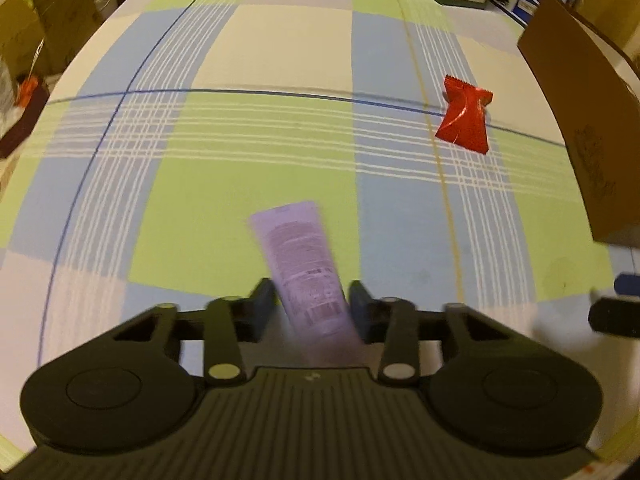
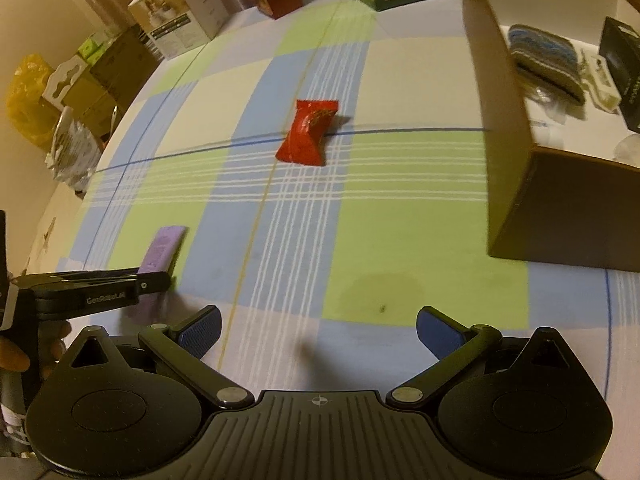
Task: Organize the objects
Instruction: 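Grasp the purple tube with the left tool while the right tool grasps the red candy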
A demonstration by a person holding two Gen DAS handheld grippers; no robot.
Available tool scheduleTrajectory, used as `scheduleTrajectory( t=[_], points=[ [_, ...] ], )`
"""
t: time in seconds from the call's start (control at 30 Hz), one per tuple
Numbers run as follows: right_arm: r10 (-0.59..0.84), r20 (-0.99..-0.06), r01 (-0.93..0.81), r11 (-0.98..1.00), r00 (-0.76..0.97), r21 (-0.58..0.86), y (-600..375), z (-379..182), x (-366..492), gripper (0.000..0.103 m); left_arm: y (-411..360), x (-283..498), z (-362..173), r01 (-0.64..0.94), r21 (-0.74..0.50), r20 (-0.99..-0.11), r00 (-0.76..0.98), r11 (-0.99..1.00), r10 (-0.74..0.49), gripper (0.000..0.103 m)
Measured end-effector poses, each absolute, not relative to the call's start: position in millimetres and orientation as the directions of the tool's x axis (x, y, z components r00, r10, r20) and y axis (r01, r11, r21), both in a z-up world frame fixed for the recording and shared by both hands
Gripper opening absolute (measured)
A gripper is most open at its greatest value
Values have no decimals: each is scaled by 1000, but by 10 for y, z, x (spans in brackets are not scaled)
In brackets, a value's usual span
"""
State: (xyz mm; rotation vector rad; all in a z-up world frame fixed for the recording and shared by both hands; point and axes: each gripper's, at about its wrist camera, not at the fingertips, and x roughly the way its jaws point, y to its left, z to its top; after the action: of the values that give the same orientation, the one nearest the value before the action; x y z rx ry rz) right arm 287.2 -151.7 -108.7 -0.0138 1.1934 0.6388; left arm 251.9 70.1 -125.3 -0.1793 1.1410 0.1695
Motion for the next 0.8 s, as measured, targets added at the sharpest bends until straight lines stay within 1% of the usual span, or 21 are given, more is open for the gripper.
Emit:
scheduleTrajectory(
  t=[0.27, 0.37, 0.7, 0.73, 0.77, 0.8],
  points=[
    [452, -870, -489, 815, 200, 311, -1372, -1147, 2929, 101, 709, 2444, -1242, -186, -16, -917, 395, 982, 60, 29],
    [455, -867, -500, 809, 204, 307, -1312, -1155, 2955, 101, 727, 2473, -1237, -196, -14, -914, 400, 981, 67, 28],
    [459, -823, -501, 826, 336, 256, -1055, -1128, 3231, 100, 923, 2684, -1244, -235, 5, -895, 432, 972, 109, 27],
    [460, -815, -500, 829, 352, 252, -1030, -1127, 3273, 98, 947, 2711, -1245, -240, 5, -893, 435, 971, 112, 27],
    [459, -808, -496, 832, 369, 246, -1004, -1125, 3324, 92, 976, 2744, -1249, -247, 7, -892, 437, 969, 118, 27],
    [455, -805, -490, 838, 381, 242, -975, -1129, 3385, 89, 989, 2777, -1259, -251, 10, -892, 436, 968, 122, 27]
  ],
)
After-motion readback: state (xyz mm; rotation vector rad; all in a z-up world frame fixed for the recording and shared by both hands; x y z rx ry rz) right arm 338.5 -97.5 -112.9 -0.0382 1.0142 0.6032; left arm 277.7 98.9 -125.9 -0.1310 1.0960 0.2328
